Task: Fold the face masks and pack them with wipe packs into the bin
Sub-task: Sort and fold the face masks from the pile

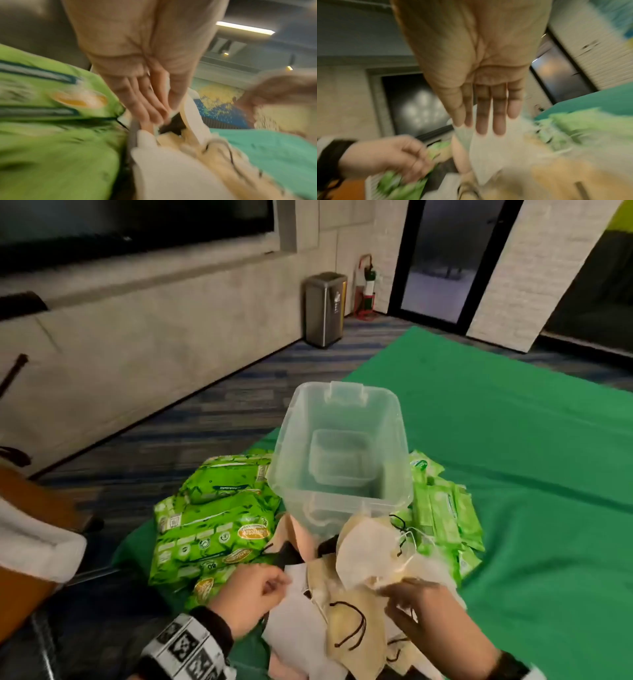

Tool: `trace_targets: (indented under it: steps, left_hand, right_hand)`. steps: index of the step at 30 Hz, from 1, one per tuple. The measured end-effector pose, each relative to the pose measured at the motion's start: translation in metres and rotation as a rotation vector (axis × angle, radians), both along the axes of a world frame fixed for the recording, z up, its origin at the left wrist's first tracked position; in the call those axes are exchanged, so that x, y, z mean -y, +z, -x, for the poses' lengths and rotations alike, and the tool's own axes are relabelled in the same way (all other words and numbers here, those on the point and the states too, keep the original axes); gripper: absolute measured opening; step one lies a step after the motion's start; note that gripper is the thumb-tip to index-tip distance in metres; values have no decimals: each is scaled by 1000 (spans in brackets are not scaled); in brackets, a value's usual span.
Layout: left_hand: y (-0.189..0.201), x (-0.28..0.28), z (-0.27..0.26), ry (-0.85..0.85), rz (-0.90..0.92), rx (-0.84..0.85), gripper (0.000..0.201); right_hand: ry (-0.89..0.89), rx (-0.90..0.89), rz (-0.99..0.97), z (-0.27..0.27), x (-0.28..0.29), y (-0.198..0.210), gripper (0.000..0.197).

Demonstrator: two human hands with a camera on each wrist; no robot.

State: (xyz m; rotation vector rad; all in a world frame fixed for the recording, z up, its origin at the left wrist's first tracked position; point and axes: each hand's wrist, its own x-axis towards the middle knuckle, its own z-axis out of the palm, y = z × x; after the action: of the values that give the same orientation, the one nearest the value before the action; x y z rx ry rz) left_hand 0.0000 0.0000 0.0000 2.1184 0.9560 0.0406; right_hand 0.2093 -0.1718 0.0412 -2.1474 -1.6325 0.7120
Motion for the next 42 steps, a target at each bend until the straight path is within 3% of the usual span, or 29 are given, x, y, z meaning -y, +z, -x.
trace_targets:
  steps: [1,2,4,6,10,15,18,21,23,26,28,31,33,36,38,40,42]
  left_hand:
    - [-6,3,-6,20,-43,32,18]
    - [-6,5,-13,77,-83,84,21]
    - [-9,13,-29,102,-118,155,23]
    - [-15,16,-43,115,-119,226,25]
    - [-17,18,-69,79,-87,317,34]
    - [-25,18,-88,-3,-1,288,41]
    - [-27,23,-81,-16,-55,371,33]
    - [-26,26,-59,9,-43,577,14]
    - [-23,28,-40,34,11,692,16]
    - [-13,29,-11,31,122,801,18]
    - [-10,29,6,31,200,873,5]
    - [-15,29,25,137,223,971,20]
    - [-22,30,34,227,141,1004,30]
    - [-27,33,46,351,-189,977,43]
    - [-27,39,51,313,-304,970,37]
    - [-25,47,50,194,-137,931,16]
    - [-26,55,47,122,177,924,31]
  right_hand:
    - [36,49,75,6,-11,-2,35]
    - [73,177,32,10,-21,-5,42]
    - [82,422,-176,15,-41,-23,64]
    - [88,607,-331,14,-55,-38,70]
    - [66,798,-408,7,-81,-44,59]
    - [42,895,-354,10,-84,-38,8]
    - [-20,872,-477,15,-70,-34,7]
    - [-93,678,-637,28,-54,-25,10]
    - [-120,462,-685,39,-42,-16,21]
    - [-163,40,-680,52,-30,-13,36]
    - [-219,-303,-718,64,-25,-15,39]
    - [-327,-600,-773,82,-21,-22,34]
    - [-349,-664,-774,93,-20,-25,30]
    - [-379,-665,-818,103,-20,-30,22]
    - [-389,-614,-860,108,-22,-34,18]
    - [-357,-543,-870,114,-26,-39,13]
    - [-280,-495,-840,123,-32,-46,8]
